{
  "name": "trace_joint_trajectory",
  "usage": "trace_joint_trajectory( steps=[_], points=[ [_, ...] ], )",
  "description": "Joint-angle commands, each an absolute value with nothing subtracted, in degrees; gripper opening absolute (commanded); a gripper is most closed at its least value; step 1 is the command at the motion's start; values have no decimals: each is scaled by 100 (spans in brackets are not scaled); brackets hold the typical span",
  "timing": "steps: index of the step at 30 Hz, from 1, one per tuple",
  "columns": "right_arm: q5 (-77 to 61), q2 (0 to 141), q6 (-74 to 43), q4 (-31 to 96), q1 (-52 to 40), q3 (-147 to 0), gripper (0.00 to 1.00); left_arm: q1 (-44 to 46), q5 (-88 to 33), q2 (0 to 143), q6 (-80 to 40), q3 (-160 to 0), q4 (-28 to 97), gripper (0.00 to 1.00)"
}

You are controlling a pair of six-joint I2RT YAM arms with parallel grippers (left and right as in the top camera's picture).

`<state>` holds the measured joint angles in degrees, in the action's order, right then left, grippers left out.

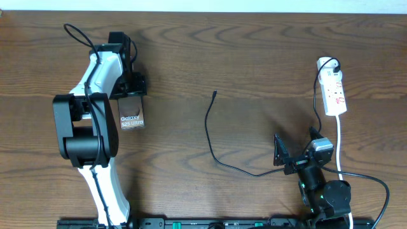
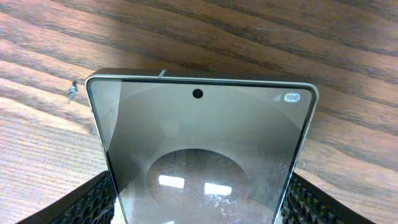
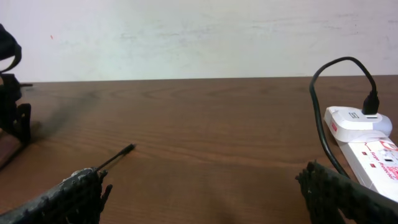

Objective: Plug charger to phone and switch on socket

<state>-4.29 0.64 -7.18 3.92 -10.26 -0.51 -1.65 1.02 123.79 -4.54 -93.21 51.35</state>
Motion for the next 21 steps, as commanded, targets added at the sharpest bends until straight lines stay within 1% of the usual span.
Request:
trace_joint_trajectory(
  steps=[1, 7, 9, 14, 16, 18, 19, 20, 21],
  points=[
    [-462, 49, -766, 401, -1055, -32, 99, -141, 36, 12431, -504, -9564, 5293, 42],
    [-464, 49, -768, 401, -1055, -32, 99, -141, 25, 12431, -502, -9564, 5262, 41],
    [-464, 49, -766, 401, -1055, -32, 99, -141, 23, 12431, -504, -9553, 5225, 38],
    [-464, 49, -768, 401, -1055, -32, 99, -141, 23, 12431, -528, -9553, 5290, 36],
    [-464, 49, -768, 401, -1055, -32, 99, -141, 23, 12431, -539, -9553, 5332, 31],
    [-464, 49, -768, 401, -1055, -32, 99, -141, 21, 12431, -670, -9553, 5369, 21],
    [-462, 49, -766, 401, -1055, -32, 99, -141, 21, 12431, -781, -9553, 5389, 19],
    [-464, 49, -768, 401, -1055, -32, 99, -141, 16, 12431, -869, -9553, 5404, 11],
    [-464, 49, -768, 401, -1055, -32, 99, -141, -47, 12431, -913, -9553, 5422, 8]
  ],
)
